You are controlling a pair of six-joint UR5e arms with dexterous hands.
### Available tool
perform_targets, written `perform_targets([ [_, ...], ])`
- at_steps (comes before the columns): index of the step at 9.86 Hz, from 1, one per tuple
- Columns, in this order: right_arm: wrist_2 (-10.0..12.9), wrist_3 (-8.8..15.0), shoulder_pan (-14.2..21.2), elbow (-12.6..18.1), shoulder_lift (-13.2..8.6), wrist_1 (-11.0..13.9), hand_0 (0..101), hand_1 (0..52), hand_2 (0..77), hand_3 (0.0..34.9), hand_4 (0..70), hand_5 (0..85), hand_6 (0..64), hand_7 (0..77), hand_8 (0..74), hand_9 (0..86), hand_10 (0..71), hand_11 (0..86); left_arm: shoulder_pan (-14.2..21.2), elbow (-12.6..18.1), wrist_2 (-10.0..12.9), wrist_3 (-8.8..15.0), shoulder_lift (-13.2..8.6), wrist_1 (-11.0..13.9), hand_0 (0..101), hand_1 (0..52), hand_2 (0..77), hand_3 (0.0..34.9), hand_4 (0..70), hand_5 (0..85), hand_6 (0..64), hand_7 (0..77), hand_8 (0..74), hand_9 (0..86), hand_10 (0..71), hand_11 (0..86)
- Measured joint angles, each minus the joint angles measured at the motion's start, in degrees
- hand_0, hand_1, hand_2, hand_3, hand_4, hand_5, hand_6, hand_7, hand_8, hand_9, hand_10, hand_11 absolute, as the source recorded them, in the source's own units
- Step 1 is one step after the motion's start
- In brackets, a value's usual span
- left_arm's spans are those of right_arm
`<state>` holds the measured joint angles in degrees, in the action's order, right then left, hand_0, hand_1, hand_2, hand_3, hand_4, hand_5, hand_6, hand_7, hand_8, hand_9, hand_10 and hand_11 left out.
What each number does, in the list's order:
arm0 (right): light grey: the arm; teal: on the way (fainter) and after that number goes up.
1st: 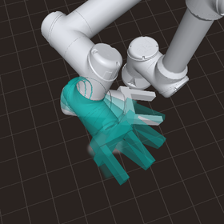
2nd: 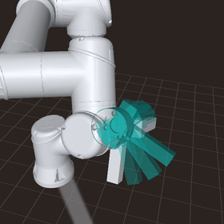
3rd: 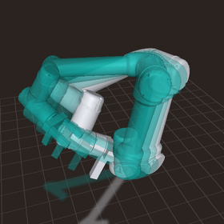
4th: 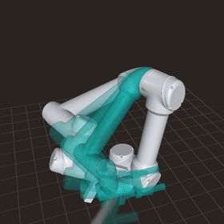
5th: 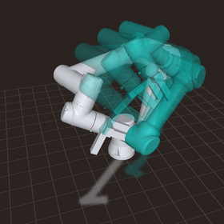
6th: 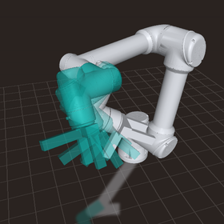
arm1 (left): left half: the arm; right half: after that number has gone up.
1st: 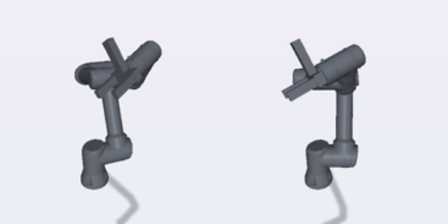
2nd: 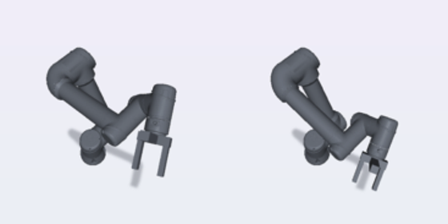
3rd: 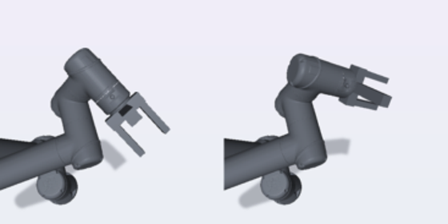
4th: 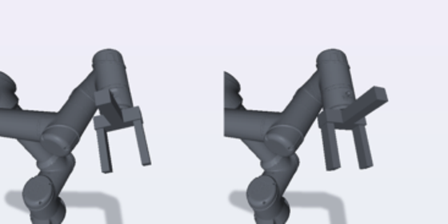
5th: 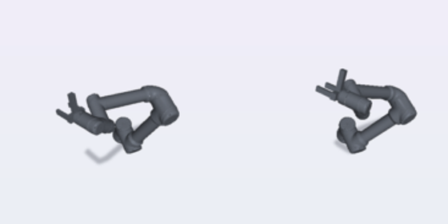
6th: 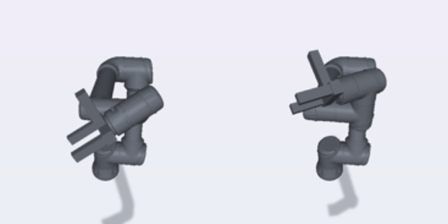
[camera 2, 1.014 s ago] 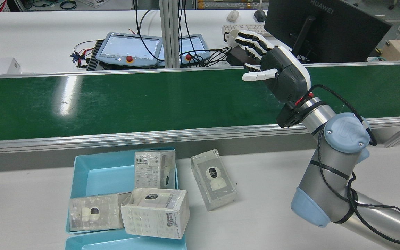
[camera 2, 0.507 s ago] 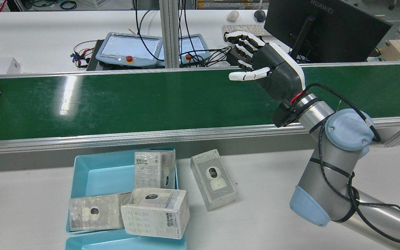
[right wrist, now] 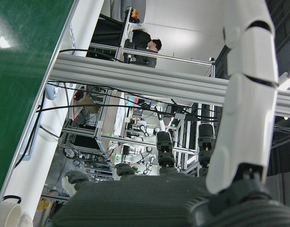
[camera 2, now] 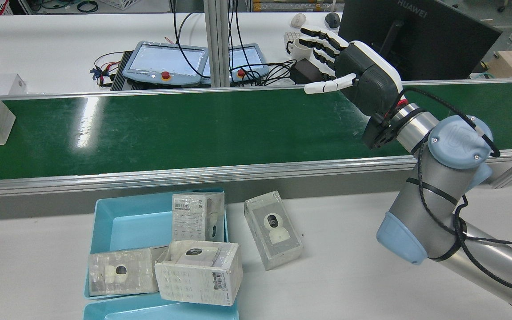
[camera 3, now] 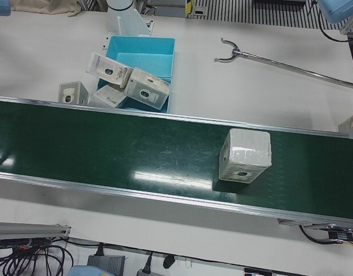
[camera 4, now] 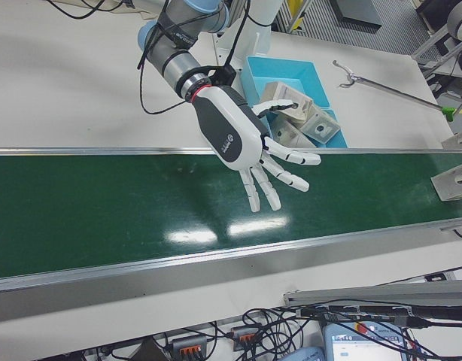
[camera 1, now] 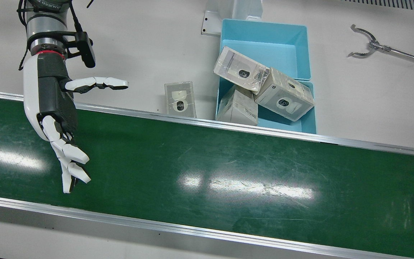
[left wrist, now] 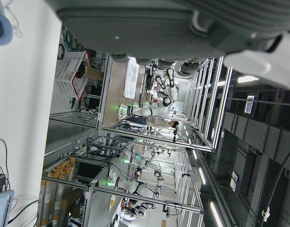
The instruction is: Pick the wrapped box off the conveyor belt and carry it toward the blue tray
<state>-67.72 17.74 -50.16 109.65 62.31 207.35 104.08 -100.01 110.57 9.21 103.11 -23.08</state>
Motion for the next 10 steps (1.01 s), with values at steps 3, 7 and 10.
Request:
perform_targets([
  [3,0.3,-1.5,-0.5,-0.4,-0.2,3.3,46,15.3,18.0,30.0,12.0,19.6,0.0,15.8,0.0,1.6,0.0,1.1,0.0,0.0,0.0,0.0,0.0,0.0,0,0.0,0.5,0.0,0.0,0.5,0.0,0.5,0.5,0.5,0.5,0.0],
  [7,0.3,-1.8,-0.7,-0.6,-0.3,3.6,46,13.1,17.5,29.9,12.5,21.3,0.0,16.9,0.0,1.6,1.1,4.4,0.0,0.0,0.0,0.0,0.0,0.0,0,0.0,1.1,0.0,0.0,0.5,0.0,0.5,0.5,0.0,0.5,0.0],
  [10,0.3,-1.8,-0.7,-0.8,-0.3,3.6,46,13.1,17.5,30.0,12.5,22.4,0.0,16.9,0.0,1.6,2.7,3.8,0.0,0.0,0.0,0.0,0.0,0.0,0,0.0,1.1,0.0,0.0,0.5,0.0,0.5,0.0,0.5,0.5,0.0],
])
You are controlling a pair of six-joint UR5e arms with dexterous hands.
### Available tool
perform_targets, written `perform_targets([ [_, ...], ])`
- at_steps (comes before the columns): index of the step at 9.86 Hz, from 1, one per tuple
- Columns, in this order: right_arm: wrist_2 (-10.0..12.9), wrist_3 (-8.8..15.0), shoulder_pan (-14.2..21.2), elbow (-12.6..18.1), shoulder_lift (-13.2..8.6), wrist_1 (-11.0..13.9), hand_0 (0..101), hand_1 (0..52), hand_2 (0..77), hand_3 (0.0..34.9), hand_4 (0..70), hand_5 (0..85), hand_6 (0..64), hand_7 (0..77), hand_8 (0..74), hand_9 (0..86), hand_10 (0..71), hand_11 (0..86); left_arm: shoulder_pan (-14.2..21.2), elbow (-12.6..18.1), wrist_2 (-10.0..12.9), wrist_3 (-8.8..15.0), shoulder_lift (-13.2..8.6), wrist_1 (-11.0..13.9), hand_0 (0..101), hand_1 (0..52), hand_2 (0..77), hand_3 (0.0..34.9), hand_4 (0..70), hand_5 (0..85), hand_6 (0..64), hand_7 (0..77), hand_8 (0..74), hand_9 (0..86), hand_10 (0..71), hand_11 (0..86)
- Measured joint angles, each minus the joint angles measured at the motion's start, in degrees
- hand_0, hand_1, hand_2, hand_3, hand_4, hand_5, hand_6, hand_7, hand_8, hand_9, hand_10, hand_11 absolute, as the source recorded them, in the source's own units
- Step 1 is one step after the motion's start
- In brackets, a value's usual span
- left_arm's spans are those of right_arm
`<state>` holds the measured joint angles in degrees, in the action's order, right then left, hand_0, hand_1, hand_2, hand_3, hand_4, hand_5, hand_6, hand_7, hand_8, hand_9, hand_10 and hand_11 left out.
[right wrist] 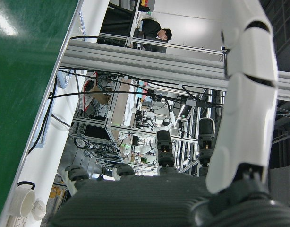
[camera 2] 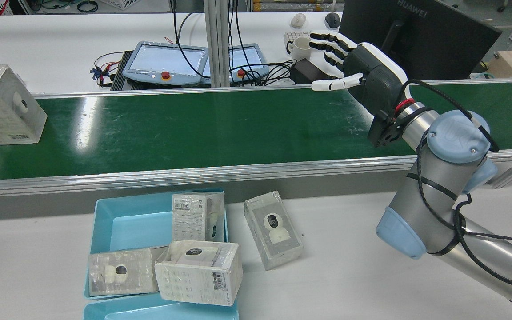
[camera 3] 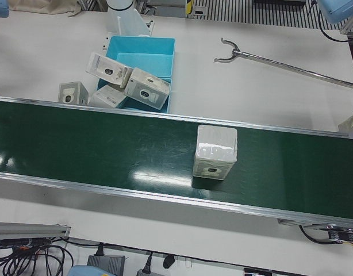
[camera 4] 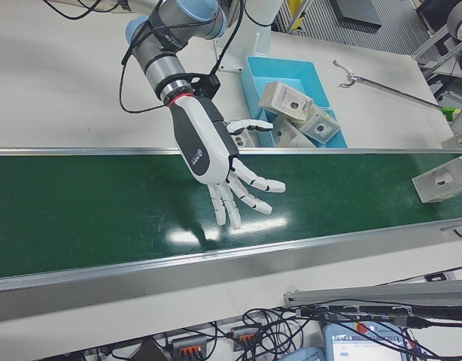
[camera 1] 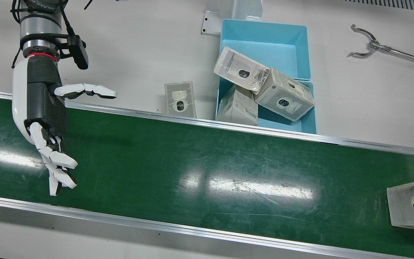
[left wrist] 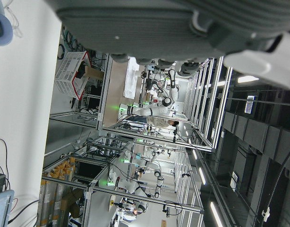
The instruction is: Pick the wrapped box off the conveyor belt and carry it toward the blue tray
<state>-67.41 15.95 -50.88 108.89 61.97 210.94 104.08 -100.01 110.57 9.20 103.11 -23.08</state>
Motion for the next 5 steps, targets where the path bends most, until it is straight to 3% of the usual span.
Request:
perform_targets([
  [5,0.1,0.0,0.2,-0.2,0.0,0.0,46,13.1,17.5,29.9,13.6,23.5,0.0,18.0,0.0,1.6,2.7,4.9,0.0,0.0,0.0,0.0,0.0,0.0,0,0.0,1.1,0.0,0.0,0.5,0.0,0.5,0.5,0.0,0.0,0.0],
])
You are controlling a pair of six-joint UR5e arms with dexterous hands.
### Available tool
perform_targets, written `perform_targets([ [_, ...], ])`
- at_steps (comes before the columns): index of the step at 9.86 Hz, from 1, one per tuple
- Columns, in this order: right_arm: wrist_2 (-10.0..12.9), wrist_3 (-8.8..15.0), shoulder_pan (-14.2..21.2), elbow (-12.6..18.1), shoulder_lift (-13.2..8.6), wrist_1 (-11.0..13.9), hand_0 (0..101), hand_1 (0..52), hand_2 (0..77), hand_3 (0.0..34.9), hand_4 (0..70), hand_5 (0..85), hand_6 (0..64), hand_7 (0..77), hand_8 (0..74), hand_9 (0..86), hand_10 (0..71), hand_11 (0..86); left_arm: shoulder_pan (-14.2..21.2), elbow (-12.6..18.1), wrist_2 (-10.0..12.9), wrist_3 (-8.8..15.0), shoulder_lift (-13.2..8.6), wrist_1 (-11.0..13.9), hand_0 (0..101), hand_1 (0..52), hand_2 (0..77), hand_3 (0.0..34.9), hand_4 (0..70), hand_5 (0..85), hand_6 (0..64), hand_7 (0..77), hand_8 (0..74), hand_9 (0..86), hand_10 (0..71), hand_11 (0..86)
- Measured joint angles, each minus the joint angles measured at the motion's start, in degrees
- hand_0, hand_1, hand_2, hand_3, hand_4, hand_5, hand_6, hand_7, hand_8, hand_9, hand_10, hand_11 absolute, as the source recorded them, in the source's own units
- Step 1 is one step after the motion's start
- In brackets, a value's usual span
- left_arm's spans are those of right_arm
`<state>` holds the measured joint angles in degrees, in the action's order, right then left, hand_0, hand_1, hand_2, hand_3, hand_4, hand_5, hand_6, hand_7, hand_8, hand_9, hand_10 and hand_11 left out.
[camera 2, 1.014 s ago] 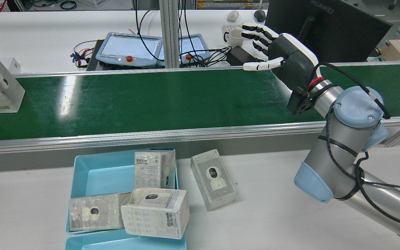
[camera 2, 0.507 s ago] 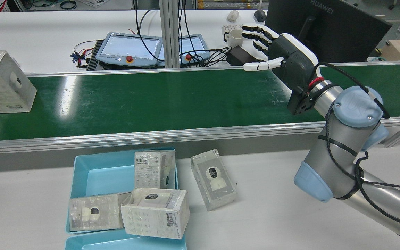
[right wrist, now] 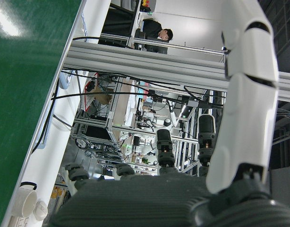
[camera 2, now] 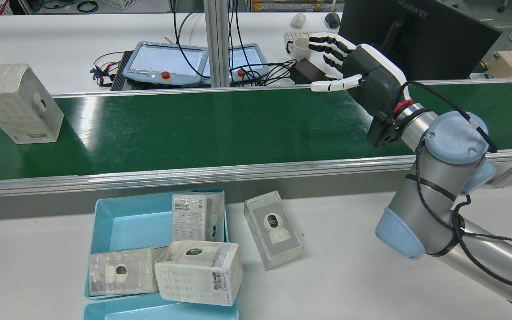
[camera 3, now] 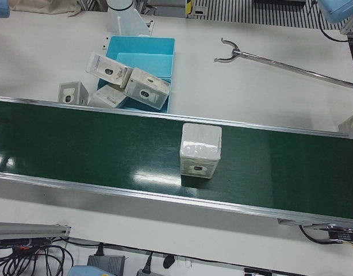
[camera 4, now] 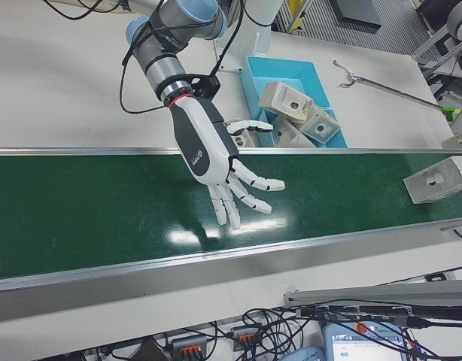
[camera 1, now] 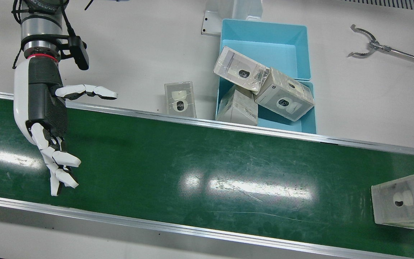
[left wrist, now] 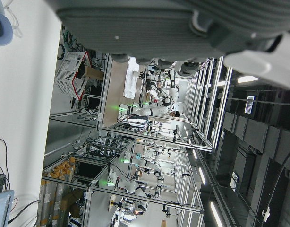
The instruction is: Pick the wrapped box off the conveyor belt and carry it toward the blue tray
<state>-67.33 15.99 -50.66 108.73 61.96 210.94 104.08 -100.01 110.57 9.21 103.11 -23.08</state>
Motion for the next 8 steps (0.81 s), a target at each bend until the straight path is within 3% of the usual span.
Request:
perform_targets([
  [8,0.3,0.0,0.7,-0.1,-0.2,0.0,46,13.1,18.5,29.9,15.3,25.1,0.0,18.0,0.0,1.6,2.7,4.9,0.0,0.0,0.0,0.0,0.0,0.0,0,0.0,1.1,0.0,0.0,0.5,0.0,0.5,0.0,0.5,0.5,0.0],
])
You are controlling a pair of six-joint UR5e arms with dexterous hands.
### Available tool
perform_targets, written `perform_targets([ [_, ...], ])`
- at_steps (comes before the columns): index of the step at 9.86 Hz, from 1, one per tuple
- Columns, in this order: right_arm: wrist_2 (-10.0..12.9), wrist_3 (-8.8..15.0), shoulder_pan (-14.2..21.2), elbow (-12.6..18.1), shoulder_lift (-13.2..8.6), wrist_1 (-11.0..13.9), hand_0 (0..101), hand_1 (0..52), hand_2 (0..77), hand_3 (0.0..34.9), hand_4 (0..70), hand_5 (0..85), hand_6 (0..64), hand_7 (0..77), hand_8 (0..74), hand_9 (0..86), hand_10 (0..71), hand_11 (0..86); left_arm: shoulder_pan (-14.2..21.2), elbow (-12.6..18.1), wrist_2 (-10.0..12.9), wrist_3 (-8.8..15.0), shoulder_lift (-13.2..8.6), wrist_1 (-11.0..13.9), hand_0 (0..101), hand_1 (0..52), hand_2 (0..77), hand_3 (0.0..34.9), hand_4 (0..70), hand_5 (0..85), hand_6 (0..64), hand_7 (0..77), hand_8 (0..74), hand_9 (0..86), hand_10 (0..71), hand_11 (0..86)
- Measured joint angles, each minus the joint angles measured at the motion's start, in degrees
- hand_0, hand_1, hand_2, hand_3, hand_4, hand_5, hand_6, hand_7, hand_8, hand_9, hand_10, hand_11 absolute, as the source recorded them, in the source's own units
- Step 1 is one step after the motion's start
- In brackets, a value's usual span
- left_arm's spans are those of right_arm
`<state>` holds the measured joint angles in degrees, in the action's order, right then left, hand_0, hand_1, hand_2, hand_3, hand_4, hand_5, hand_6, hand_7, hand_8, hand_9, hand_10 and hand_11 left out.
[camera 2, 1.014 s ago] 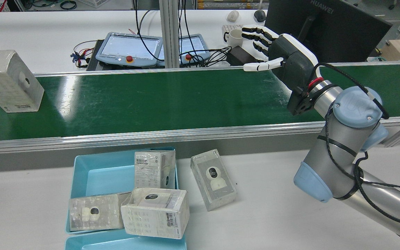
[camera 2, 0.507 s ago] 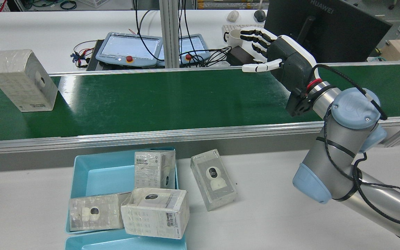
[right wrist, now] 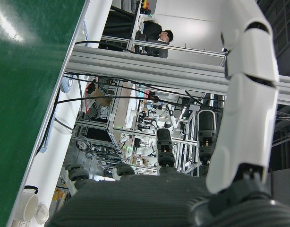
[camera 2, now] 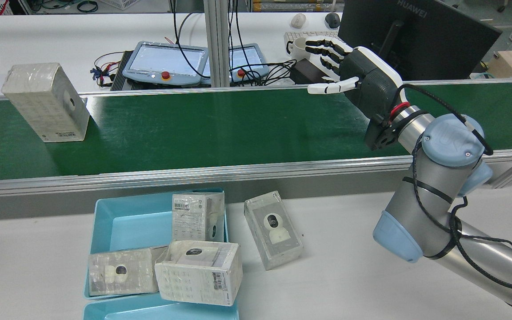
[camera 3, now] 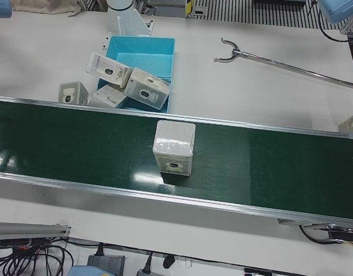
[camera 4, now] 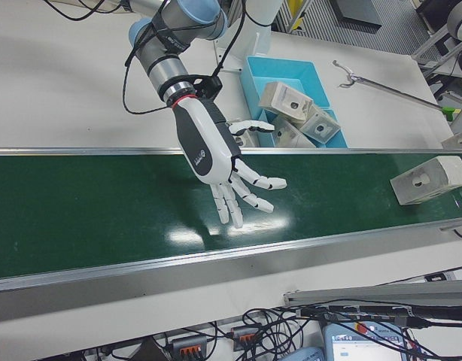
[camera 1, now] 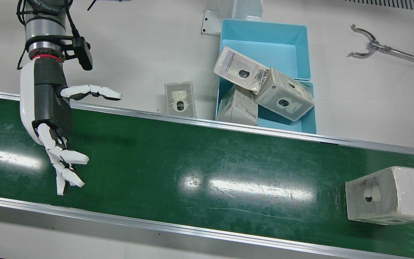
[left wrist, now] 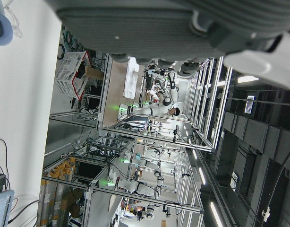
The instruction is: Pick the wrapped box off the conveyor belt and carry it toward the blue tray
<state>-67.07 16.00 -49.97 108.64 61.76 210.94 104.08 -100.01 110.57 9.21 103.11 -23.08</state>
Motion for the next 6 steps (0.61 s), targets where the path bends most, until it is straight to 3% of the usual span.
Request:
perform_targets([
  [6,0.1,0.0,0.4,0.0,-0.1,0.0,46,13.1,19.6,29.9,16.4,26.7,0.0,18.5,0.0,1.6,3.8,6.5,0.0,0.0,0.0,0.0,0.0,0.0,0,0.0,1.1,0.0,0.0,0.5,0.0,0.5,0.0,0.5,0.5,0.0],
])
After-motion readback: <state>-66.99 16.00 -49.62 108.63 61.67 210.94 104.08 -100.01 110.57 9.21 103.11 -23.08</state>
